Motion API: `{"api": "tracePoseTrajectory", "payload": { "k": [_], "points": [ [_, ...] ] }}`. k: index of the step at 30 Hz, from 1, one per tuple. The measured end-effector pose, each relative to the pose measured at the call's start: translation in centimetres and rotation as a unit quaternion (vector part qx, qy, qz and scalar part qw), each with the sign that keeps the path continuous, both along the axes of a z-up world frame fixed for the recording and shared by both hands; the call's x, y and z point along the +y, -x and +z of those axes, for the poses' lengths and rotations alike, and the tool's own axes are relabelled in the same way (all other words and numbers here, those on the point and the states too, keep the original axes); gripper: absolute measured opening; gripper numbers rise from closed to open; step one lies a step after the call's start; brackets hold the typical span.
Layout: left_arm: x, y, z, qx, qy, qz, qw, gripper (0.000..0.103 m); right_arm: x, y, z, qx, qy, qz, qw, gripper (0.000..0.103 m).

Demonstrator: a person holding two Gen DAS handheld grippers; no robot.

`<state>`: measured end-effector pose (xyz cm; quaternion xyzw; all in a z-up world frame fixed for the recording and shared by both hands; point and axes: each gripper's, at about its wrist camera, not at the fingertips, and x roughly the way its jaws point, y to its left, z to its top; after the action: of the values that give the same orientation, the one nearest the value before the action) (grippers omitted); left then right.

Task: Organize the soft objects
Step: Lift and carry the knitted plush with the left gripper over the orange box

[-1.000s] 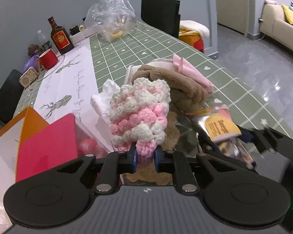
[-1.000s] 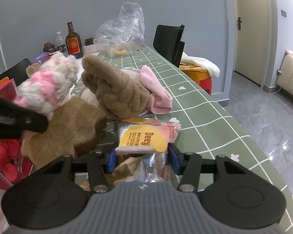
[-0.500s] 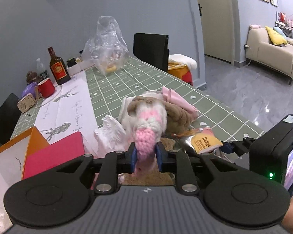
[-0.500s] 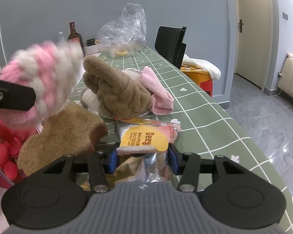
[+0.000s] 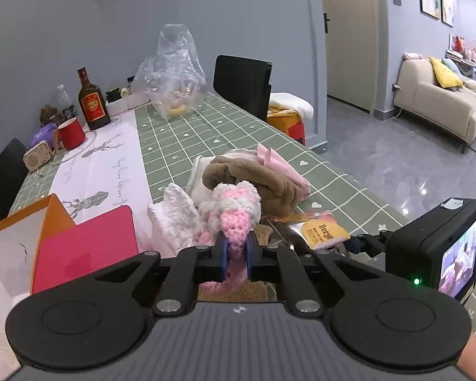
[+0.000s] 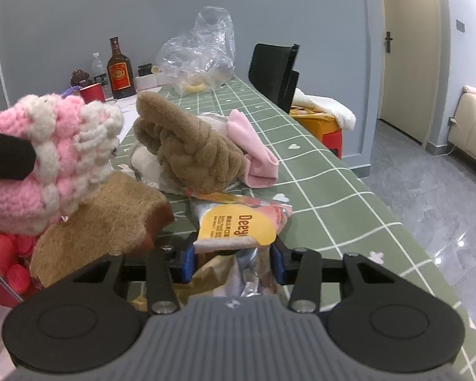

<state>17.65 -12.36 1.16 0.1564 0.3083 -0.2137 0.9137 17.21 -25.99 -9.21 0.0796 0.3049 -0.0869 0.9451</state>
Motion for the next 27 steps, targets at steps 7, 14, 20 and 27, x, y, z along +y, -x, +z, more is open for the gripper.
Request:
{"api": "tracePoseTrajectory", "payload": {
  "k": [7, 14, 20, 27],
  "points": [
    [0.8, 1.9, -0.1, 0.003, 0.011, -0.029, 0.9995, 0.012, -0.6, 3.0, 0.5, -0.028, -0.027, 0.006, 0.999, 0.042],
    [1.7, 3.4, -0.1, -0.009, 0.008, -0.053, 0.9985, 0.012, -1.2, 6.3, 0.7, -0.047, -0.055, 0.020, 0.997, 0.042],
    [3.1, 4.2, 0.7, 0.000, 0.029, -0.036, 0.9990, 0.012, -1.6, 8.9, 1.4, -0.084, -0.103, 0.039, 0.990, 0.042],
    [6.1, 5.3, 2.1, -0.016, 0.074, -0.042, 0.9963, 0.012, -0.4, 10.3, 2.6, -0.095, -0.130, 0.062, 0.985, 0.042]
  ]
}}
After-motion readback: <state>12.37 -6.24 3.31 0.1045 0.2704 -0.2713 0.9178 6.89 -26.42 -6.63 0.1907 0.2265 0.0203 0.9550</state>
